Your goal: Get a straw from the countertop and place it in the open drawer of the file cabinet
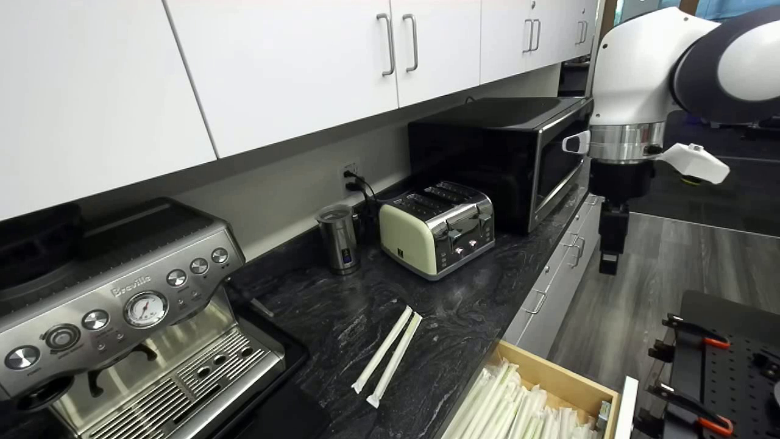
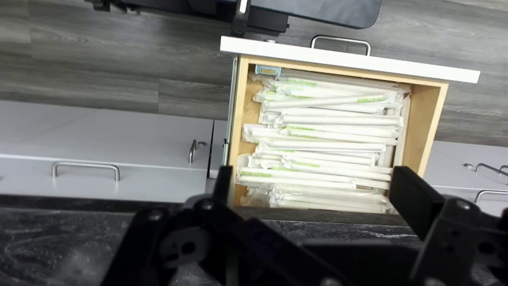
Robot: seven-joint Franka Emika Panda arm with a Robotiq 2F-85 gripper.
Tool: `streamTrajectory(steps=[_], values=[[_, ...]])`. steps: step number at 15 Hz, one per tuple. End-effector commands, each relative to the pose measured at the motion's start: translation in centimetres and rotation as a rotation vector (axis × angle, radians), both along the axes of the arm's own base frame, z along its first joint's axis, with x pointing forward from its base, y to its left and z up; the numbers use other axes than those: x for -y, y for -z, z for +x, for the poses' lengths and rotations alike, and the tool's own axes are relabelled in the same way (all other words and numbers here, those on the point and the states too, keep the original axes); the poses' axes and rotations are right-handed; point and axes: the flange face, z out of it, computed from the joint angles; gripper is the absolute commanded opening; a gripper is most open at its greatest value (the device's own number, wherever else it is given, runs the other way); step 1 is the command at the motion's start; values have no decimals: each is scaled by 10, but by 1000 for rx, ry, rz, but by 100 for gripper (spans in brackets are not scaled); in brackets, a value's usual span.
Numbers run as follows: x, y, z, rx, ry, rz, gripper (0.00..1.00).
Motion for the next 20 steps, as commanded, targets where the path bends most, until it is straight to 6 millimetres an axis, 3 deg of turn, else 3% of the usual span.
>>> streamTrajectory(steps=[1,9,10,13,17,20], values=[[-37,3,32,68,-188,-41,100],[-133,17,113,226,-527,-179,100],[-116,13,90,213,-481,-166,100],[-132,22,108,208,-514,-169,100],[-133,22,111,208,-514,-167,100],[-146,30,124,232,-701,-235,100]])
